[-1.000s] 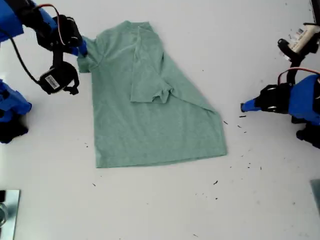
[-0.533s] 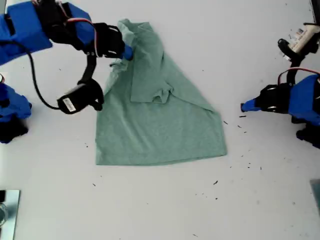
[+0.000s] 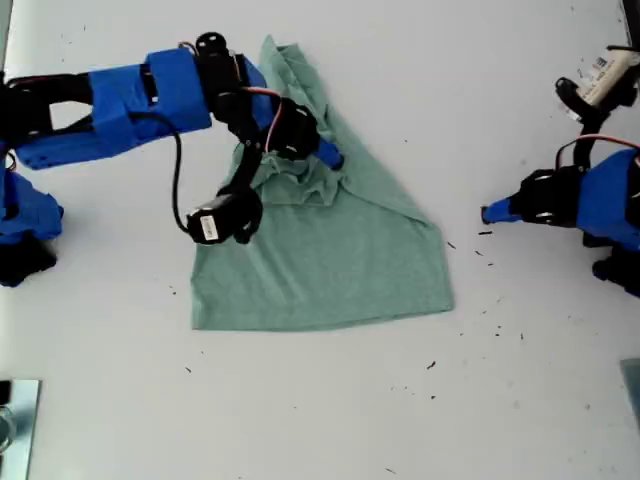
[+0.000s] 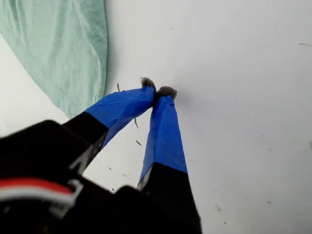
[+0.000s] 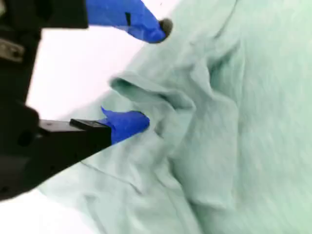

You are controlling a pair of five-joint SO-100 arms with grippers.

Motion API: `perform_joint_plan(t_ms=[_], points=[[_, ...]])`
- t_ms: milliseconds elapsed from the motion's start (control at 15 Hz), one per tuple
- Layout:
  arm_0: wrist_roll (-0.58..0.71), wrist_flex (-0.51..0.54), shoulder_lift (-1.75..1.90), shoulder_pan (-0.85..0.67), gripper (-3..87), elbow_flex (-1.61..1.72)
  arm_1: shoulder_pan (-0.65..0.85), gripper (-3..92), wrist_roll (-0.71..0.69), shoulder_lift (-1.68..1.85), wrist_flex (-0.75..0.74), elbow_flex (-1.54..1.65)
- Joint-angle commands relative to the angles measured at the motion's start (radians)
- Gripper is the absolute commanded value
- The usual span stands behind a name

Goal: Fold t shirt

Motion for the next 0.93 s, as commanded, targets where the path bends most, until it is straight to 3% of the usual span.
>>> perform_joint_plan(t_ms=[0,67,333,467,533,733,867], points=[[-0.002,0.097,0.397,-0.032,21.3,0.067,-0.011,2.9,-0.009,0.011,-0.008,0.046],[-0.017,0.072,0.552,-0.028,18.6,0.249,-0.009,3.2,-0.012,0.011,-0.008,0.046],[-0.224,-0.336,1.256,0.032,1.0,1.374,-0.011,2.5,-0.028,0.011,-0.025,0.052],[-0.373,-0.469,1.555,0.117,-0.2,1.758,-0.009,2.4,-0.044,0.011,-0.025,0.052],[-0.428,-0.46,1.727,0.135,-0.2,1.905,-0.009,2.4,-0.046,0.011,-0.025,0.052],[-0.472,-0.273,2.22,0.14,-0.2,2.141,-0.032,2.4,-0.067,0.011,-0.028,0.003],[-0.469,-0.222,2.393,0.141,-0.2,2.214,-0.043,2.4,-0.092,-0.127,0.023,-0.235]])
